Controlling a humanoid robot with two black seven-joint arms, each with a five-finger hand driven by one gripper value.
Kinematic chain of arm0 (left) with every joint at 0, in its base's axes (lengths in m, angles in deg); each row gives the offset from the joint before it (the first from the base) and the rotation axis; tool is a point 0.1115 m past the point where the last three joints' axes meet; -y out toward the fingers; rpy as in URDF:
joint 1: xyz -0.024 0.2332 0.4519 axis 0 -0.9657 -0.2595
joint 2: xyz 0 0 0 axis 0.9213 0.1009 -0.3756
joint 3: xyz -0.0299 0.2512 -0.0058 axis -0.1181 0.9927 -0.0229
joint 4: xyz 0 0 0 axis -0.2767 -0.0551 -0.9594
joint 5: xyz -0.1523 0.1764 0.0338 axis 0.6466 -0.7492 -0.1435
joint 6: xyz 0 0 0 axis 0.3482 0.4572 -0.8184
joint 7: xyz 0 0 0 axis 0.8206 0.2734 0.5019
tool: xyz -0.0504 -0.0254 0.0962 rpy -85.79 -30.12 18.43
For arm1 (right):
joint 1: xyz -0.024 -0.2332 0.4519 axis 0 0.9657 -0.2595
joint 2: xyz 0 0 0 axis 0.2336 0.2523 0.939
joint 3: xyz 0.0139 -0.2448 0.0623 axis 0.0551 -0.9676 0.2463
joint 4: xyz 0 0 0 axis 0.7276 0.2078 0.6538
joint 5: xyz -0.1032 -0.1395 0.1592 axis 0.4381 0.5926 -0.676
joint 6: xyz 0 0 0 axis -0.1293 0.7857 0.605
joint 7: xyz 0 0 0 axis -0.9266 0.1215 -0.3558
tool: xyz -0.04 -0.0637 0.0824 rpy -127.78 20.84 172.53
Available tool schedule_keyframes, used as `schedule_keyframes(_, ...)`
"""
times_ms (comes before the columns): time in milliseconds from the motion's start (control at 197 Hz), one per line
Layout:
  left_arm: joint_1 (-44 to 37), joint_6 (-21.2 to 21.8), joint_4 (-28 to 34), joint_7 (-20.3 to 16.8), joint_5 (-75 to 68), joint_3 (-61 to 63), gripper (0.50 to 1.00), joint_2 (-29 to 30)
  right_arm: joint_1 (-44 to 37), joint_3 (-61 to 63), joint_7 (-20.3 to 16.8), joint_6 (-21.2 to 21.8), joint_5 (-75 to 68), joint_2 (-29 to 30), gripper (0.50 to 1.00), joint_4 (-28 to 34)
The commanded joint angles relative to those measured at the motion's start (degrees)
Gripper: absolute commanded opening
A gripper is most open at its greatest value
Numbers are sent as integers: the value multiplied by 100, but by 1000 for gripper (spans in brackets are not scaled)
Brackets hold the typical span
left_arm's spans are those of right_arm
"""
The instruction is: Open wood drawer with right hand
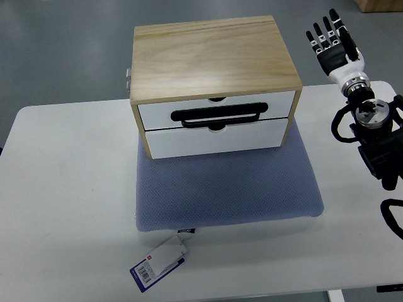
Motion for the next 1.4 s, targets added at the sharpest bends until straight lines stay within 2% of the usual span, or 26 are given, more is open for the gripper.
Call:
schedule_keyframes(0, 0, 0, 0, 0, 0, 0, 1000, 0, 0, 0, 0, 0, 0, -6, 946, 0)
schedule_keyframes(254, 0, 27, 9, 0, 18, 0, 1000, 0, -17, -26, -9, 0, 52, -15, 946, 0)
schedule_keyframes(463, 0, 9, 0, 0, 18, 0, 1000, 0, -193, -123, -62, 0, 184, -279, 946, 26)
schedule_keyframes(488, 0, 0, 0, 0, 18, 0, 1000, 0, -491, -325, -97, -70, 570, -481, 946, 26)
schedule_keyframes(560, 0, 0, -8, 0, 18, 0, 1000, 0, -562, -404, -123, -115, 703, -543, 946, 26)
schedule_keyframes(565, 0, 0, -8, 0, 18, 0, 1000, 0, -806, -630, -228, -202, 1068, -717, 948, 26)
schedule_keyframes(616, 0, -9, -8, 0, 18, 0, 1000, 0, -1071, -878, -369, -202, 1440, -868, 946, 35)
schedule_keyframes(672, 0, -9, -8, 0, 18, 0, 1000, 0, -1072, -879, -369, -202, 1441, -868, 946, 35)
schedule_keyframes(677, 0, -9, -8, 0, 9, 0, 1000, 0, -1307, -1149, -517, -211, 1780, -964, 946, 44)
schedule_keyframes(738, 0, -9, -8, 0, 18, 0, 1000, 0, -1643, -1494, -685, -211, 2179, -1122, 946, 79)
schedule_keyframes(946, 0, -17, -17, 0, 18, 0, 1000, 0, -2698, -2804, -1090, -97, 3331, -1501, 946, 325)
schedule_keyframes(1028, 0, -17, -26, 0, 9, 0, 1000, 0, -3189, -3550, -1265, 8, 3928, -1624, 948, 614)
schedule_keyframes(1078, 0, -17, -26, 0, 9, 0, 1000, 0, -3190, -3551, -1266, 9, 3928, -1624, 948, 615)
schedule_keyframes(1084, 0, -17, -61, 0, 18, 0, 1000, 0, -3477, -3960, -1344, 113, 4181, -1702, 946, 902)
schedule_keyframes(1094, 0, -17, -61, 0, 18, 0, 1000, 0, -3541, -4042, -1371, 140, 4236, -1729, 948, 983)
schedule_keyframes(1185, 0, -17, -79, 0, 18, 0, 1000, 0, -4016, -4596, -1634, 377, 4491, -1878, 948, 1581)
schedule_keyframes(1236, 0, -17, -79, 0, 18, 0, 1000, 0, -4016, -4597, -1635, 378, 4491, -1879, 948, 1582)
schedule_keyframes(1241, 0, -17, -79, 0, 18, 0, 1000, 0, -4338, -4884, -1765, 569, 4517, -1896, 948, 1921)
schedule_keyframes(1394, 0, -17, -79, 0, 18, 0, 1000, 0, -5246, -5809, -2083, 1072, 4509, -1800, 948, 2812)
